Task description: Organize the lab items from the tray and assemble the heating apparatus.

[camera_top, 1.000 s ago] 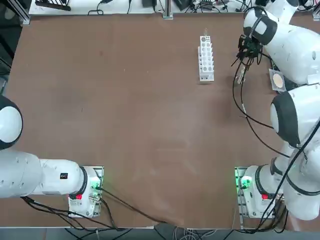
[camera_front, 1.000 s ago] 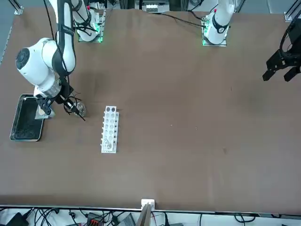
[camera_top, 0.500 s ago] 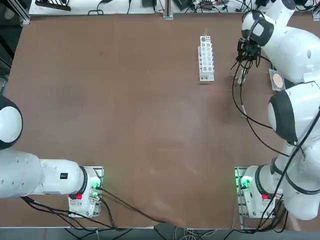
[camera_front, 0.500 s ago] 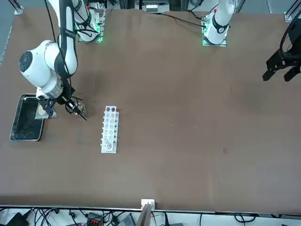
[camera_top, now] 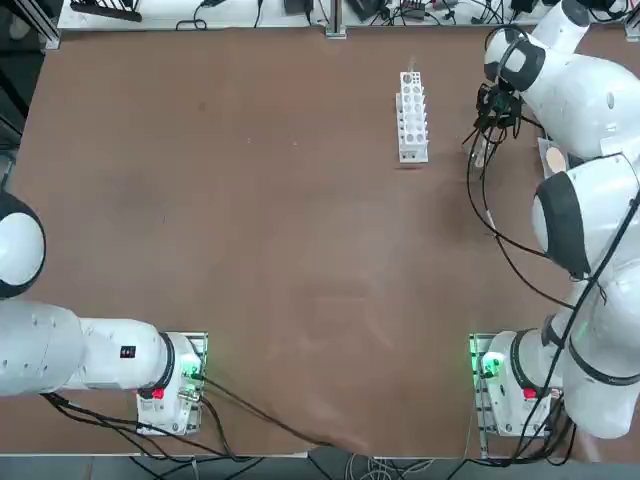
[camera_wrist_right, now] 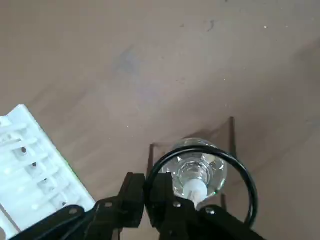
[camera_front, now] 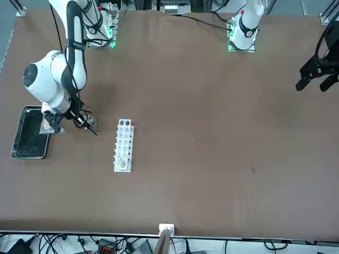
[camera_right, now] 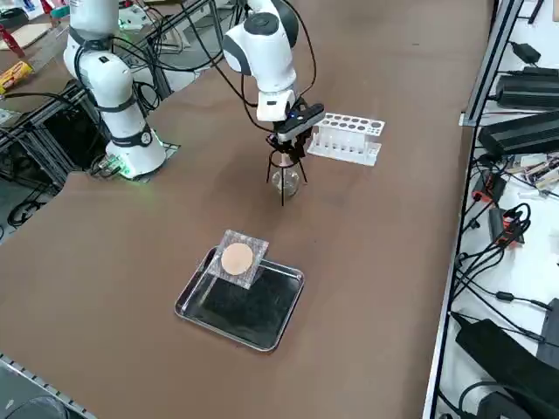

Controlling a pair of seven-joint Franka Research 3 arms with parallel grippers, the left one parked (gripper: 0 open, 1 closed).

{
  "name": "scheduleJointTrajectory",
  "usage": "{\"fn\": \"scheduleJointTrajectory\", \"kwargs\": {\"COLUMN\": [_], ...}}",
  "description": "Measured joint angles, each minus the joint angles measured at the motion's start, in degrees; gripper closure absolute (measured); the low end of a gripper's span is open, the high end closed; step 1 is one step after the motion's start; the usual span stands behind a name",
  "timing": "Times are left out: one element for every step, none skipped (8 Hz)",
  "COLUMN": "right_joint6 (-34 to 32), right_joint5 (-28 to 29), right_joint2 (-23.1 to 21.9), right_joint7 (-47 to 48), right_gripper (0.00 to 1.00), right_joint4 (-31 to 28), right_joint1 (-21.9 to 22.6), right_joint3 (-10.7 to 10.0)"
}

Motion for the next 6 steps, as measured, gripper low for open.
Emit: {"fn": "scheduleJointTrajectory", "kwargs": {"right_joint6": [0.0, 0.0, 0.1, 0.1, 0.1, 0.1], "right_joint5": [0.1, 0.4, 0.7, 0.9, 0.9, 0.9], "right_joint2": [0.1, 0.2, 0.3, 0.4, 0.4, 0.4], "right_joint7": [0.0, 0.0, 0.0, 0.0, -0.1, -0.2], "right_gripper": [0.86, 0.81, 0.78, 0.71, 0.54, 0.34], "right_joint4": [0.0, 0.0, 0.0, 0.0, 0.0, 0.2], "right_joint1": [-0.2, -0.3, -0.3, -0.3, -0.3, -0.3], "right_joint3": [0.3, 0.7, 1.0, 1.2, 1.3, 1.4]}}
